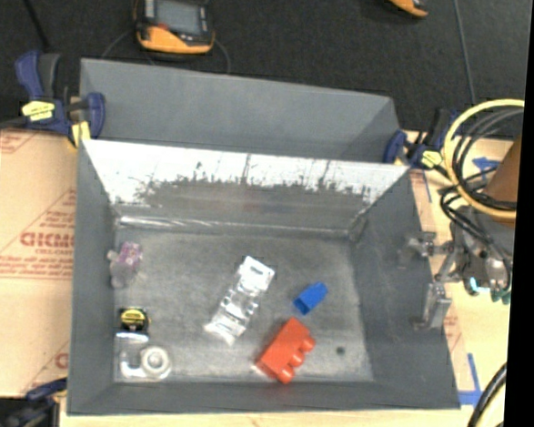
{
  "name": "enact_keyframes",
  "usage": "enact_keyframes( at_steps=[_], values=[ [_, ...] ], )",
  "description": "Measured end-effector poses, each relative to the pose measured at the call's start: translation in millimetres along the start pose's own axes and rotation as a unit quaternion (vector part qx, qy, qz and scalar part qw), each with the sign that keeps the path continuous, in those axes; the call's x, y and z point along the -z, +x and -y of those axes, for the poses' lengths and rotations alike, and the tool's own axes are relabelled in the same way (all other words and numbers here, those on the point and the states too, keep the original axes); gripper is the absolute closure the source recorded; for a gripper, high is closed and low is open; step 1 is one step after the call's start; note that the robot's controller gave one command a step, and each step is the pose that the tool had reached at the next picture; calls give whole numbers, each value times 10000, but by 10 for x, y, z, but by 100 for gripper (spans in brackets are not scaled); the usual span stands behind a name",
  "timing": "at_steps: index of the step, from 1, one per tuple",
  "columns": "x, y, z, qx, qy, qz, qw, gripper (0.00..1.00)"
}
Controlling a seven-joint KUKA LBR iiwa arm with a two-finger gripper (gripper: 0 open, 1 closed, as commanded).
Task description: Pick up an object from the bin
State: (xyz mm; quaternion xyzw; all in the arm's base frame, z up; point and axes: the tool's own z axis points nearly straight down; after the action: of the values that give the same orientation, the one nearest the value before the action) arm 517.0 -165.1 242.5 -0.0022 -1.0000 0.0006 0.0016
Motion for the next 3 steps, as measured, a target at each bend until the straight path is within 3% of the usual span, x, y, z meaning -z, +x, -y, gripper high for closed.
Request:
enact_keyframes(
  at_steps=[1,2,3],
  values=[
    [-1266,182,-618,867,-14,-6,9962,0],
    [-1726,-252,-1454,-350,-22,37,9994,0],
    [-1701,-789,-903,-469,1,64,9989,0]
  ],
)
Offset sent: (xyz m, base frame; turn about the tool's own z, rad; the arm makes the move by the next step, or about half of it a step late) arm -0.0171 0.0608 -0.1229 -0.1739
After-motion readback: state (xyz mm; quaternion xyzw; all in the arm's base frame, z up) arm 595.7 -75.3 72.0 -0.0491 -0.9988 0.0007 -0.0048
